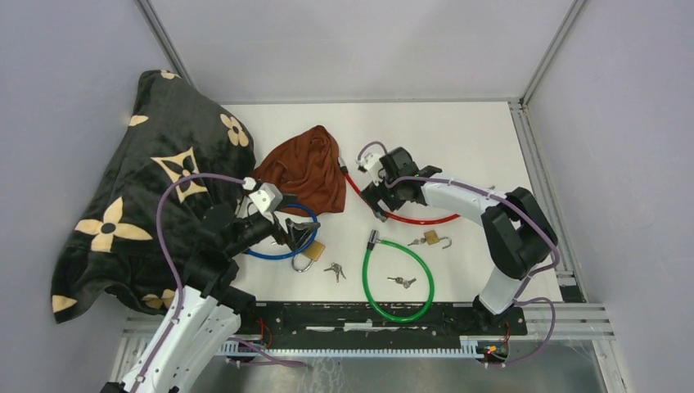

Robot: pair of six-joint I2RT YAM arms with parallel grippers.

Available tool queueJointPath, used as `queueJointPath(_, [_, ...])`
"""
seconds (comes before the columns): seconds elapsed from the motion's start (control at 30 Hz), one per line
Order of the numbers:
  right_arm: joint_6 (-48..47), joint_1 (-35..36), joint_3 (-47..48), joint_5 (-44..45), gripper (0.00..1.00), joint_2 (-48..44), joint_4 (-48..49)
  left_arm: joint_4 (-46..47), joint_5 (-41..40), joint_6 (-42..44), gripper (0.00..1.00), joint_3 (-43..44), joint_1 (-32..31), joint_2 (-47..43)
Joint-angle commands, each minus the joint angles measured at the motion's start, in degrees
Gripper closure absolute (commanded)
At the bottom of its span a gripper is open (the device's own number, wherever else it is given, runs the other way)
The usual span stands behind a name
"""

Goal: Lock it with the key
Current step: Pick up the lock from the center of the board.

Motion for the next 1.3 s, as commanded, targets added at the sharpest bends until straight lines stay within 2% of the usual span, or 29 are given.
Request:
queueJointPath(0.0, [-4.64,1.30,-3.03,0.33,0.08,1.40,-8.52,4.57,6.16,3.19,0.01,-0.03,0.24,4.83])
queueJointPath(0.1, [-6.14,0.91,-3.08,0.62,0.15,3.02,-9.06,4.65,7.01,6.62,0.01,-0.47,0.30,6.90])
queueJointPath(0.2, [-7.91,0.46,-2.99,-0.03,0.28,5.46,-9.39,4.57,8.11,8.96,0.01,-0.51,0.25,8.48])
queueJointPath(0.37, [-11.21,0.16,-1.97,-0.35,0.71,7.97,-9.56,4.07,10.61,14.09,0.02,0.28,0.25,12.05])
queueJointPath(0.5, [-14.54,0.09,-0.61,-0.30,0.98,7.36,-9.08,4.14,11.42,22.09,0.04,0.73,0.12,16.97])
queueJointPath(0.63, [-18.28,0.13,-0.66,-4.07,1.00,4.11,-8.51,4.61,10.85,35.37,0.07,1.83,-2.24,24.23])
queueJointPath(0.77, [-19.50,0.10,-2.66,-12.62,1.00,-1.79,-8.30,5.29,4.46,59.19,0.05,3.55,-9.17,32.62])
queueJointPath(0.87, [-18.29,0.13,-4.19,-16.39,1.00,-6.09,-7.61,13.48,-0.45,71.86,0.04,4.01,-14.76,39.21])
queueJointPath(1.03, [-15.45,0.10,-6.20,-21.30,1.00,-10.06,-7.21,33.51,-1.91,80.23,0.01,3.60,-18.71,50.05])
queueJointPath(1.13, [-14.99,0.10,-8.18,-23.64,1.00,-12.72,-6.49,33.68,-1.63,81.55,0.02,5.68,-18.78,53.68])
queueJointPath(1.27, [-15.34,0.12,-9.14,-27.88,1.00,-17.41,-5.94,34.41,-3.23,79.73,0.08,8.30,-18.85,58.17])
